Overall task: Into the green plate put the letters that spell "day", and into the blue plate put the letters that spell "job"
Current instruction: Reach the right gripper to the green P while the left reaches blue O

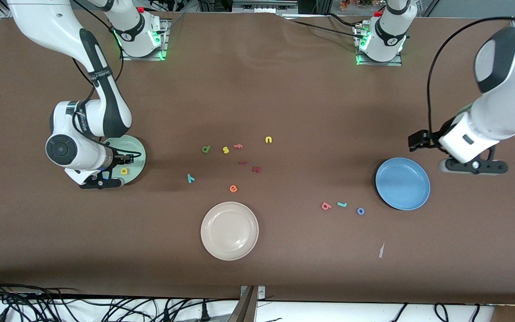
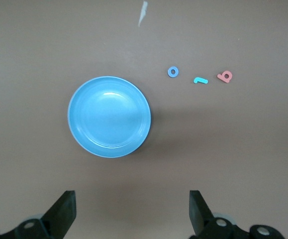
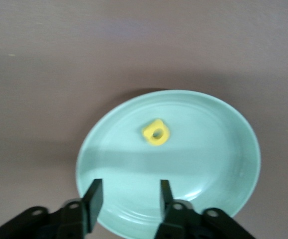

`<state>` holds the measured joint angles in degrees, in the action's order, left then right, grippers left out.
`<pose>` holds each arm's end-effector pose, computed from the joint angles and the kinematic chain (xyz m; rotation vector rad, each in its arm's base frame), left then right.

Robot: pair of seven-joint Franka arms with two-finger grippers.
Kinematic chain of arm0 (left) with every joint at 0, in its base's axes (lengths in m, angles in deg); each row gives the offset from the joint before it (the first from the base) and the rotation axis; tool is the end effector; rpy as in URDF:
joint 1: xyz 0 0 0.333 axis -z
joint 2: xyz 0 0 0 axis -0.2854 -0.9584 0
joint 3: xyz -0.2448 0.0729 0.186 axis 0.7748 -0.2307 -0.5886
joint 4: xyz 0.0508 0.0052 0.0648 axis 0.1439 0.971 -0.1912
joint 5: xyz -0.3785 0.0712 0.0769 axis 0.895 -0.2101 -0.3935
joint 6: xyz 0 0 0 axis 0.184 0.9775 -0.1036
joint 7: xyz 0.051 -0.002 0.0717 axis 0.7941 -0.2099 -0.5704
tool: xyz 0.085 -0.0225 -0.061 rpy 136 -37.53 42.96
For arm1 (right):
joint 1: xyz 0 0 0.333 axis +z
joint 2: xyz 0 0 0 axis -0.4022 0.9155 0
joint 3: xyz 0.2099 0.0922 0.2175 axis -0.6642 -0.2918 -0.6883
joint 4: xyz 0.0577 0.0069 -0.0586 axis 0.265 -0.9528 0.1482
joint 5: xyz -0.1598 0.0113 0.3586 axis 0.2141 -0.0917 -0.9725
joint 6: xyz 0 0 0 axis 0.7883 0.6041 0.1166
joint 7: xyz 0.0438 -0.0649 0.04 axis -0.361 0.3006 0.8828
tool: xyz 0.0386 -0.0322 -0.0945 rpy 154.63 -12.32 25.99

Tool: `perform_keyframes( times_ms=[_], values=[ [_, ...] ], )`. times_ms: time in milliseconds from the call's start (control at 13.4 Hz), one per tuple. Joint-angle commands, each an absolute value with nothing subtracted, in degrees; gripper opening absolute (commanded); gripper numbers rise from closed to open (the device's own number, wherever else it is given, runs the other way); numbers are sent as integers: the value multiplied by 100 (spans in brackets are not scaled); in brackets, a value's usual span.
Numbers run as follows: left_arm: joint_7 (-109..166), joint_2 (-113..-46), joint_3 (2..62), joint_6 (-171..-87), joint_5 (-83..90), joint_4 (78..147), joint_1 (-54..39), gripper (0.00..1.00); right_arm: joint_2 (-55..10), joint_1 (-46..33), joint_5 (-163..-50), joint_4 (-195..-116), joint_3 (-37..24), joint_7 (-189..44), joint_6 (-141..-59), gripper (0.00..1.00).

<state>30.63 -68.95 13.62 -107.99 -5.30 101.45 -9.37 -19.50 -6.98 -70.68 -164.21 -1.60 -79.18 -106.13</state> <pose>0.6237 -0.0788 0.4922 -3.1264 0.0780 0.1893 0.6047 0.0747 0.2447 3.0387 0.1223 -0.3309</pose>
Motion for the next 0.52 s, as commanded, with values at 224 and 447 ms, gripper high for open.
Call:
perform_keyframes(
  times_ms=[224,447],
  values=[
    [3190,-7722,1245,-11397,-492,9926,-692,100,-2286,-640,-7095,-16438,-1116,-9570,-10371,100],
    [3102,-8214,1210,-12328,-430,9917,-587,100,-2304,-631,-7113,-16465,-1590,-10748,-10494,100]
  ],
)
